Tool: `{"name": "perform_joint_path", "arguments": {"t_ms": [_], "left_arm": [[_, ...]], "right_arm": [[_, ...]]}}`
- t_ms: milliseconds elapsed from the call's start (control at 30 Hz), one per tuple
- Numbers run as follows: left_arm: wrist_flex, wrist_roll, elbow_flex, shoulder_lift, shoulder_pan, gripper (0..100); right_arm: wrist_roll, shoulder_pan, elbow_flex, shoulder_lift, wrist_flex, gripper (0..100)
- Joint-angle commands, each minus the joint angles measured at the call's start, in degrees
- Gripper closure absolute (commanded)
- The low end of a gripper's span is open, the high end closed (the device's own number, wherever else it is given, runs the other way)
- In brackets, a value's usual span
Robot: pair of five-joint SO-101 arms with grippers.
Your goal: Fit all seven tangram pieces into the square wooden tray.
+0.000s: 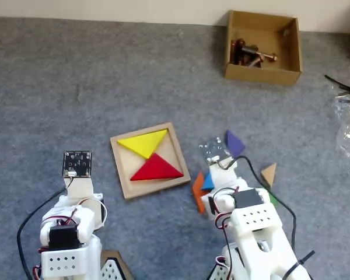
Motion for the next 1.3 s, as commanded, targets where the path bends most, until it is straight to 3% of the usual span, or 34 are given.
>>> {"name": "perform_joint_path", "arguments": {"t_ms": [0,1267], "left_arm": [[0.4,0.2,1.2,0.4,-0.5,100],[0.4,0.2,1.2,0.4,-0.5,100]], "right_arm": [[-0.4,0.3,-0.5,-1.5,-2.5,86.9],[-0.2,0.6,1.3,-1.5,-2.9,87.1]]}}
